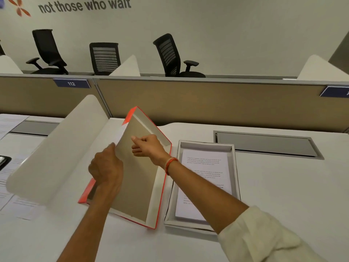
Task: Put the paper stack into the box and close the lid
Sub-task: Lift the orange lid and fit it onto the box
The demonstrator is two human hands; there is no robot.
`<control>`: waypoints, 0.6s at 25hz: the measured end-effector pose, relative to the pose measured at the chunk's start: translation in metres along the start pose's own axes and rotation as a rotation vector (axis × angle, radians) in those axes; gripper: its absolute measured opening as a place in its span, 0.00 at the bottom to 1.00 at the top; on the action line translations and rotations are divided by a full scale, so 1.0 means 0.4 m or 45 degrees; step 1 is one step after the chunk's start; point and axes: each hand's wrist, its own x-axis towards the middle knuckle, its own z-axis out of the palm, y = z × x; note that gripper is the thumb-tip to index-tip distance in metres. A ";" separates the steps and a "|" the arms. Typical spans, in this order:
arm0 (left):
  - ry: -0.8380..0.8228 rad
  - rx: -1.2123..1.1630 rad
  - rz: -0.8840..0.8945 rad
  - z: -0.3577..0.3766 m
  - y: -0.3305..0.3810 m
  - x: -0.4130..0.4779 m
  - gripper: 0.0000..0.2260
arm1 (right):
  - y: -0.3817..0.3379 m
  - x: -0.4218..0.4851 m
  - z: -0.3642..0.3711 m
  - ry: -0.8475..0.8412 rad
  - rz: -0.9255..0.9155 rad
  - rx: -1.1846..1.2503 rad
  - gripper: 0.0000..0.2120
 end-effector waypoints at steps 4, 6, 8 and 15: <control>0.025 0.006 0.037 -0.008 0.051 -0.038 0.15 | -0.031 -0.002 0.020 0.014 0.046 0.070 0.22; 0.046 -0.027 0.055 -0.008 0.069 -0.051 0.15 | -0.039 -0.007 0.029 0.010 0.048 0.100 0.20; 0.038 -0.047 0.060 -0.010 0.079 -0.057 0.16 | -0.047 -0.014 0.034 0.018 0.049 0.141 0.18; -0.175 -0.258 0.055 -0.059 0.090 -0.071 0.22 | -0.074 -0.038 -0.006 0.030 0.009 0.125 0.14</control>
